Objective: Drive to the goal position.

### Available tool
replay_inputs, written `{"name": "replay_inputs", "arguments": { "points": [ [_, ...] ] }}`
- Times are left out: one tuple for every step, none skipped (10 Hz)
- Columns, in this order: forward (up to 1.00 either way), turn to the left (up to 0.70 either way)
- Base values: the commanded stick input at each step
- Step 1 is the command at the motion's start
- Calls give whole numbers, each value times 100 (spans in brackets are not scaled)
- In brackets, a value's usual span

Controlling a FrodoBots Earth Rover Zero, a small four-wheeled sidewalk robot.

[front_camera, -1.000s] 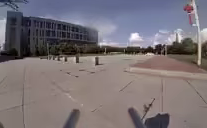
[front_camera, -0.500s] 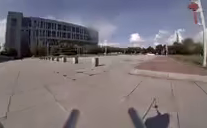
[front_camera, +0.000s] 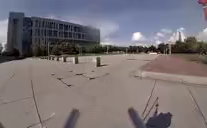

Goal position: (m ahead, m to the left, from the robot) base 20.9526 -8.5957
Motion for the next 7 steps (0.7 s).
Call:
{"name": "replay_inputs", "arguments": {
  "points": [
    [100,-1],
    [100,-1],
    [100,-1],
    [100,-1],
    [100,-1],
    [100,-1],
    [100,-1]
  ]
}}
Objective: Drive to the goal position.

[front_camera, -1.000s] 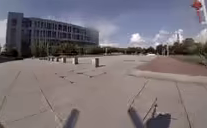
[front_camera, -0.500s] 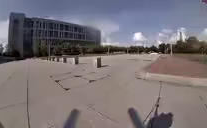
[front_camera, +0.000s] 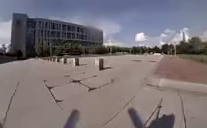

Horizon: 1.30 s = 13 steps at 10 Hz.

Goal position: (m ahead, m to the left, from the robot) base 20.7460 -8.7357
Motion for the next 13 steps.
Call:
{"name": "replay_inputs", "arguments": {
  "points": [
    [100,-1],
    [100,-1],
    [100,-3],
    [100,-9],
    [100,-30],
    [100,-41],
    [100,-41],
    [100,-41],
    [100,-41],
    [100,-41],
    [100,-41],
    [100,-41],
    [100,-41]
  ]
}}
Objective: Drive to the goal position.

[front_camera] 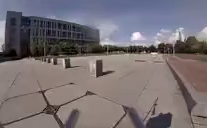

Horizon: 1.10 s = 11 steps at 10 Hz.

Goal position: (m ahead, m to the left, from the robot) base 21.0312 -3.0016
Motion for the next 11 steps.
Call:
{"name": "replay_inputs", "arguments": {
  "points": [
    [100,-41],
    [100,-41],
    [100,-41],
    [100,-41],
    [100,-41],
    [100,-41],
    [100,-41],
    [100,-30],
    [100,-15],
    [100,-4],
    [100,-1]
  ]
}}
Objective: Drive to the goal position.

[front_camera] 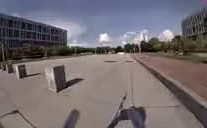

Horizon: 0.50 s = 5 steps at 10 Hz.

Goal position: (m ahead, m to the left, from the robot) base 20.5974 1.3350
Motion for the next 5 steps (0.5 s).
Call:
{"name": "replay_inputs", "arguments": {
  "points": [
    [100,-1],
    [100,-1],
    [100,-1],
    [100,-1],
    [100,-1]
  ]
}}
